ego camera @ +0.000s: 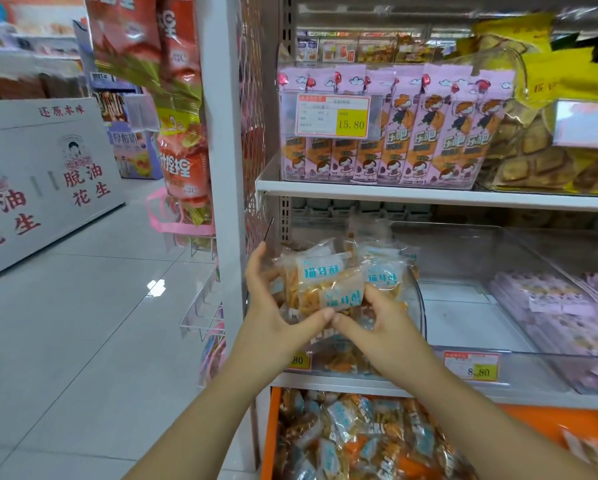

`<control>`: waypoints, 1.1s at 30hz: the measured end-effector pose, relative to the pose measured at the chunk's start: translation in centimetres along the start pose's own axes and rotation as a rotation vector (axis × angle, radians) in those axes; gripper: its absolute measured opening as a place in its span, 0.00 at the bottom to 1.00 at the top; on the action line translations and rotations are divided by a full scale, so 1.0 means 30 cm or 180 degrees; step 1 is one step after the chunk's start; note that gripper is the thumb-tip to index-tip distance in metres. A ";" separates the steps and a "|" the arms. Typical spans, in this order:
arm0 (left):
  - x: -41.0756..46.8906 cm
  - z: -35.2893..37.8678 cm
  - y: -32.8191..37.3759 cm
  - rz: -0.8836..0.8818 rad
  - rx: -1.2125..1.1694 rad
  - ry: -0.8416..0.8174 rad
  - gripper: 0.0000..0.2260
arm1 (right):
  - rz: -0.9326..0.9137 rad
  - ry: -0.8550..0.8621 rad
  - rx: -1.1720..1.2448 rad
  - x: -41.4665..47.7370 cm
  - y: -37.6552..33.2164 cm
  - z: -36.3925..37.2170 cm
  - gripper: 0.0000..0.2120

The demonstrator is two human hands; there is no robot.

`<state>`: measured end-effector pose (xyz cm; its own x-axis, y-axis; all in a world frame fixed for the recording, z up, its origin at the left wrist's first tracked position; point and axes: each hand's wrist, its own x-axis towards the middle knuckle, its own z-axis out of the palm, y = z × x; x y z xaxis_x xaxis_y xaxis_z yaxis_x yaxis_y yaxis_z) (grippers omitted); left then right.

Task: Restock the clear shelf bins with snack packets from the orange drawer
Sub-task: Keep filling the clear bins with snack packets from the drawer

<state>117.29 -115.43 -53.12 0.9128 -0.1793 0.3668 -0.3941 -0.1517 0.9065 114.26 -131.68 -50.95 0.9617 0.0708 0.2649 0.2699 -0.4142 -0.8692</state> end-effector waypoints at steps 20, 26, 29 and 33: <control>0.032 0.018 -0.071 0.0291 0.0853 -0.0084 0.35 | 0.0030 -0.0120 0.0173 0.038 0.104 -0.012 0.33; 0.000 0.041 -0.053 0.0610 0.1028 -0.0008 0.33 | -0.0133 0.0060 0.0241 0.025 0.096 0.022 0.31; 0.008 0.035 -0.044 0.0645 0.0974 0.0021 0.32 | -0.0250 0.0089 0.0296 0.025 0.079 0.020 0.30; 0.019 0.032 -0.050 0.0457 0.0867 0.0097 0.39 | -0.0242 -0.0003 0.0332 0.029 0.086 0.020 0.31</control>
<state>118.31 -116.23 -54.46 0.8469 -0.1893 0.4969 -0.5297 -0.3825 0.7571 115.83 -132.15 -53.21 0.9382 0.0994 0.3314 0.3457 -0.3109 -0.8854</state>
